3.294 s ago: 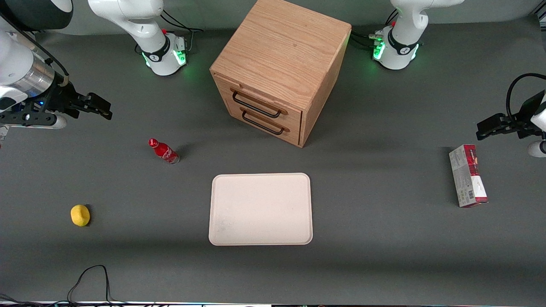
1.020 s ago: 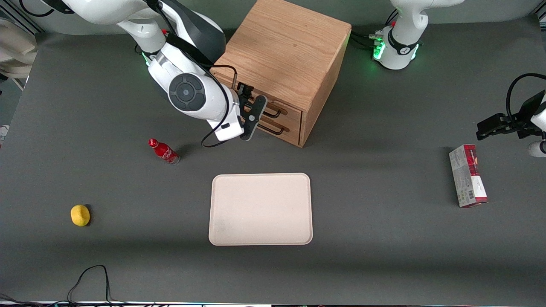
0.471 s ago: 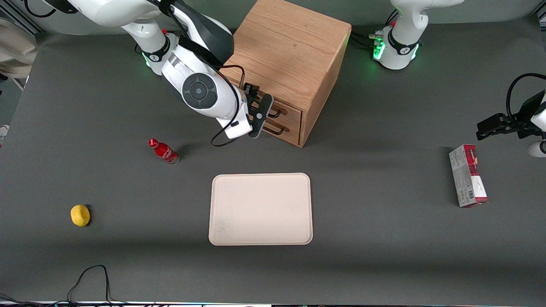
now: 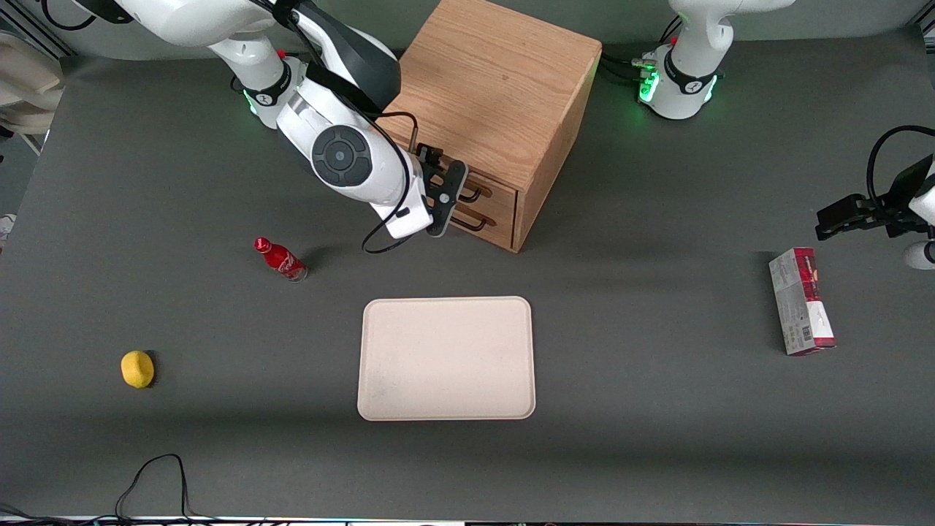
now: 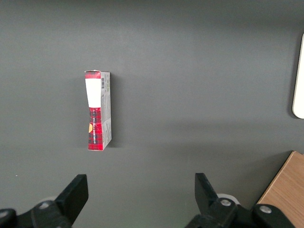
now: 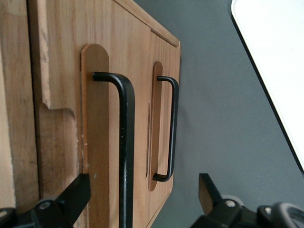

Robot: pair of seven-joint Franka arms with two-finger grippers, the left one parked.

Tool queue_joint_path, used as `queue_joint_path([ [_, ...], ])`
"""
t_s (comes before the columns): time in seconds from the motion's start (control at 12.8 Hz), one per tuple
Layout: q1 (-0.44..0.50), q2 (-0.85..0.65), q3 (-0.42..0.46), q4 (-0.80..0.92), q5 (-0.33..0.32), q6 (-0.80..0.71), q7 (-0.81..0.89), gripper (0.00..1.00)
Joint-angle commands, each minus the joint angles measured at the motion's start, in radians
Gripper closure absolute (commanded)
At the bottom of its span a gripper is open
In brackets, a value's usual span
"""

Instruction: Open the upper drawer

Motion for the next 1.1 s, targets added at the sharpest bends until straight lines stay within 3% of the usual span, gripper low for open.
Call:
queue_joint_path([
  [0.0,-0.007,0.016,-0.005,-0.014,-0.027,0.027,-0.027,0.00],
  [1.02,-0.024,0.033,-0.013,0.050,-0.024,-0.044,-0.070,0.00],
])
